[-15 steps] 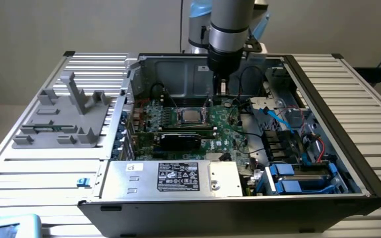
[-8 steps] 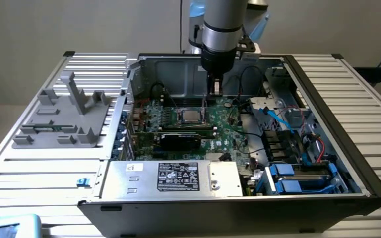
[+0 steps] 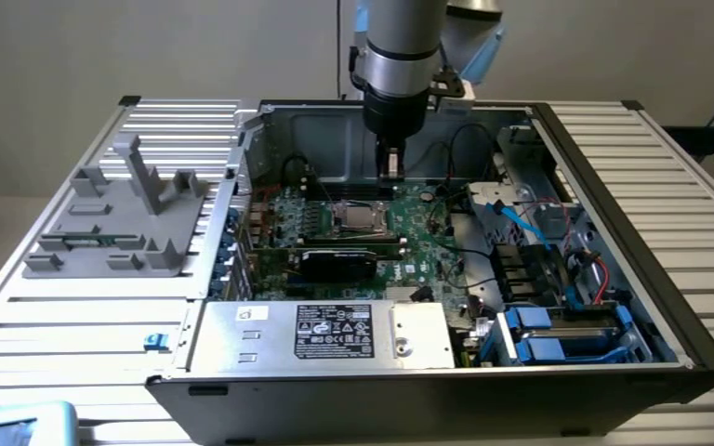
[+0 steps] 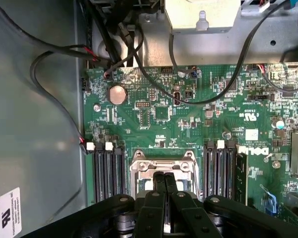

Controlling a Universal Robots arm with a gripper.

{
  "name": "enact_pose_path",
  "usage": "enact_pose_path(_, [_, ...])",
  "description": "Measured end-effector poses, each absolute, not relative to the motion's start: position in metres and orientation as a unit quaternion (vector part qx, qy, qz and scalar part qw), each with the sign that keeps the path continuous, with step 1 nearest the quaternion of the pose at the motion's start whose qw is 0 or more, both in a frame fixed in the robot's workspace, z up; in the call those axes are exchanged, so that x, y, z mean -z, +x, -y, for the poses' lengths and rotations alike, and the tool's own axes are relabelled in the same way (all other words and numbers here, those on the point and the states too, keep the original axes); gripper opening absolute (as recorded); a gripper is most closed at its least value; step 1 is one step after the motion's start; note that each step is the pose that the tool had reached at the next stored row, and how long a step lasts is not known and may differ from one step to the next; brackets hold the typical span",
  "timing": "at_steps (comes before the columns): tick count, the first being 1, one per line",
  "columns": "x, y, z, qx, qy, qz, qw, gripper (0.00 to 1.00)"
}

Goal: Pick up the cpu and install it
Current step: 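Close the cpu cover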

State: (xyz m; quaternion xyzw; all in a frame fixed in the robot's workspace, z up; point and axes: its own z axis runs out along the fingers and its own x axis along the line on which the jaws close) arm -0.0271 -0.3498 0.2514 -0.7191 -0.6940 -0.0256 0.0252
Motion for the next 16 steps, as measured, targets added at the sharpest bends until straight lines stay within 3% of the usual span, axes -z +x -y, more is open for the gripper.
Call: enact_pose_path(16, [-0.24,-0.071,0.35,0.023,-0.719,0.694,0.027,0.11])
